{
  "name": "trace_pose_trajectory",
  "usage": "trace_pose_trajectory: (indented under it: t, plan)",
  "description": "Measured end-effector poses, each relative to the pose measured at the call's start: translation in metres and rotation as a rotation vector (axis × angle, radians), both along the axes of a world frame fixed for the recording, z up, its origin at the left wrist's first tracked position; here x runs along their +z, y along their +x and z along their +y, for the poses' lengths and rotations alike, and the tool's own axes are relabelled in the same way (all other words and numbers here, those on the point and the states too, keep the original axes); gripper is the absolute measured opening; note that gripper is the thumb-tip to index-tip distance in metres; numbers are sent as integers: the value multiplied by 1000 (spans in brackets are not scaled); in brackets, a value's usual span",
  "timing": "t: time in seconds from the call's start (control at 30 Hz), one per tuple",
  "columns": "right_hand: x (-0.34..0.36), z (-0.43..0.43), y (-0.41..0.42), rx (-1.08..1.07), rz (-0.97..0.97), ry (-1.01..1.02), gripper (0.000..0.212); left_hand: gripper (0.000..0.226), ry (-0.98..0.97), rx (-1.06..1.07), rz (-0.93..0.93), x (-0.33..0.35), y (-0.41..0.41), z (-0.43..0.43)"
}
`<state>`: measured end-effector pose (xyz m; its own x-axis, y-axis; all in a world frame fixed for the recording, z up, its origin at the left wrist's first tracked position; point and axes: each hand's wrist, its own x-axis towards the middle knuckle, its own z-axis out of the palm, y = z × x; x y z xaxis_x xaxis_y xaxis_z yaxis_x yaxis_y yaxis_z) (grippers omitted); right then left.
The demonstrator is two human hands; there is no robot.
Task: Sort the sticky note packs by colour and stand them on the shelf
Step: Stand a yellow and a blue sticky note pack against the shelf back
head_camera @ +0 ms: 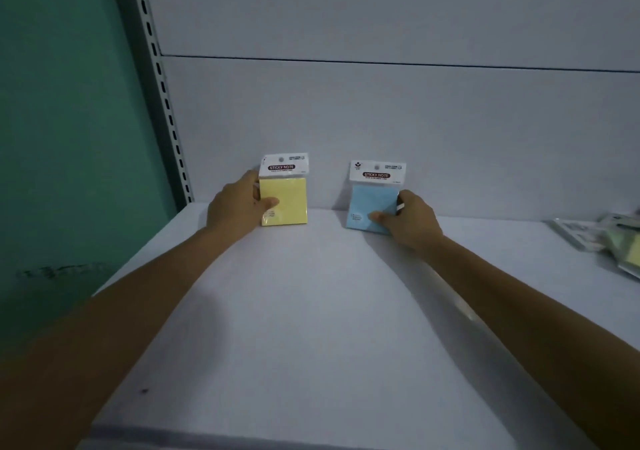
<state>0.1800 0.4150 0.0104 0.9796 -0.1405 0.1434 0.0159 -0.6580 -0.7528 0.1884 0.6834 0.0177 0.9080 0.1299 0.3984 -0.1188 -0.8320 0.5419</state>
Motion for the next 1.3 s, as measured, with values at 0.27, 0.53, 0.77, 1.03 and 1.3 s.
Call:
trace_pose_trajectory:
  t: [0.27, 0.53, 0.77, 1.03, 1.3]
  plan:
    - [-9, 10, 10, -256, -51, -8, 37, 38, -277, -38, -6, -17, 32, 15]
    - [-19, 2, 22, -206, -132, 68, 23, 47, -288, -174, 141, -24, 37, 15]
    - [-22, 2, 24, -200, -135, 68, 27, 48, -570, -253, -78, -19, 38, 17]
    - [-20, 2, 18, -204, -133, 87, 36, 22, -679, -182, -45, -22, 43, 22]
    - [-16, 3, 11, -166, -169, 69, 19, 24, -564, -123, -12, -24, 45, 20]
